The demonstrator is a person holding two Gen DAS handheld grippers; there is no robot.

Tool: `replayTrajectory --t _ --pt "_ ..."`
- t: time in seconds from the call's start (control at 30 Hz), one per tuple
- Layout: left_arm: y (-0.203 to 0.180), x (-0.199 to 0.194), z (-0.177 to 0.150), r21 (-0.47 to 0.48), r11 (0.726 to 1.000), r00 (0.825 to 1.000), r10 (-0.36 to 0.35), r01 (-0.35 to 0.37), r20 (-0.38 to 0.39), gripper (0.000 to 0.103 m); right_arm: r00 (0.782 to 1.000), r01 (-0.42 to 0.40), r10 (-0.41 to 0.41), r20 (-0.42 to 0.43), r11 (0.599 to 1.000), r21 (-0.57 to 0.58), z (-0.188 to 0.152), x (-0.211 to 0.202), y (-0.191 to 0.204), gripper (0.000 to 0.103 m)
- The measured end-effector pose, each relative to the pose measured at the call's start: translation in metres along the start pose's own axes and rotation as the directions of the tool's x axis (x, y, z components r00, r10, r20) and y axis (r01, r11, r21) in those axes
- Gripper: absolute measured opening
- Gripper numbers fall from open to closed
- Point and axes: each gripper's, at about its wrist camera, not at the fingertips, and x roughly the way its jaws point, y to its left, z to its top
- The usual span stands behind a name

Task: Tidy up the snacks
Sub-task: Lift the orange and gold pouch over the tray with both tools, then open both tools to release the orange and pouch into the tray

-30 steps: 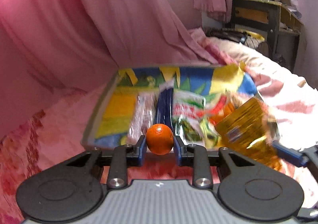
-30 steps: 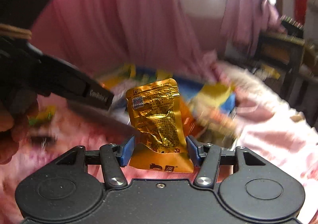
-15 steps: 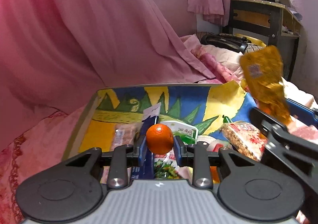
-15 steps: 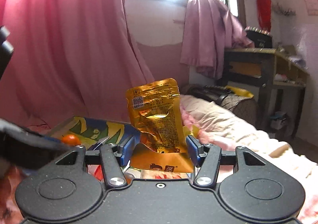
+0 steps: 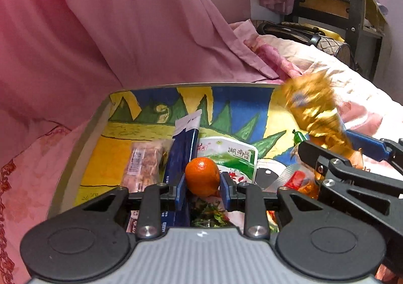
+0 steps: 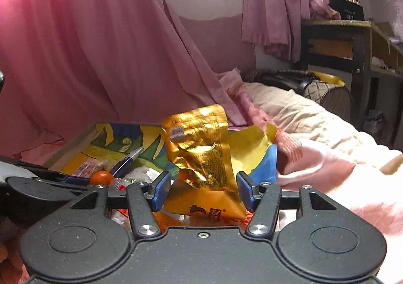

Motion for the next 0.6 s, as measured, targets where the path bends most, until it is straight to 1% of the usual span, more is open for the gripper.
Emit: replayTrajectory --t 0.13,0.2,0.27,0.3,0.37,0.4,0.43,0.47,0.6 --pt "0.001 0.001 0.001 -0.006 1.000 1.000 -0.002 0.002 -0.004 0.032 1.000 -0.009 0.009 -0.013 1.000 0.018 -0.001 0.001 -0.002 0.063" --pt "0.001 -0.001 0.001 -0.005 1.000 1.000 0.005 -0.005 -0.002 0.036 1.000 -0.004 0.004 -0.020 1.000 0.021 0.000 0.002 -0.003 0.068" --pt "0.003 -0.005 0.001 -0.013 1.000 1.000 0.017 -0.017 0.007 0.053 1.000 0.008 -0.007 -0.019 1.000 0.025 0.000 0.001 -0.004 0.073" --pt "0.005 -0.008 0.001 -0.026 0.999 1.000 0.025 -0.025 0.015 0.057 1.000 0.011 -0.011 -0.015 0.999 0.030 0.001 -0.001 -0.005 0.075" --pt "0.009 -0.015 0.001 -0.060 0.998 0.999 0.038 -0.036 0.036 0.073 1.000 0.014 -0.014 0.000 0.999 0.041 0.004 -0.006 -0.008 0.081" --pt "0.012 -0.019 0.002 -0.075 0.996 0.998 0.045 -0.041 0.047 0.076 1.000 0.015 -0.015 0.010 0.999 0.043 0.005 -0.009 -0.008 0.082" --pt "0.015 -0.024 0.003 -0.088 0.995 0.997 0.053 -0.048 0.060 0.082 1.000 0.017 -0.018 0.022 0.999 0.043 0.007 -0.012 -0.008 0.084" --pt "0.017 -0.030 0.005 -0.099 0.994 0.995 0.062 -0.054 0.072 0.085 0.999 0.019 -0.021 0.035 0.999 0.043 0.009 -0.016 -0.008 0.087" --pt "0.026 -0.052 0.011 -0.133 0.988 0.990 0.087 -0.072 0.110 0.094 0.995 0.026 -0.030 0.093 0.999 0.044 0.017 -0.037 -0.003 0.094"
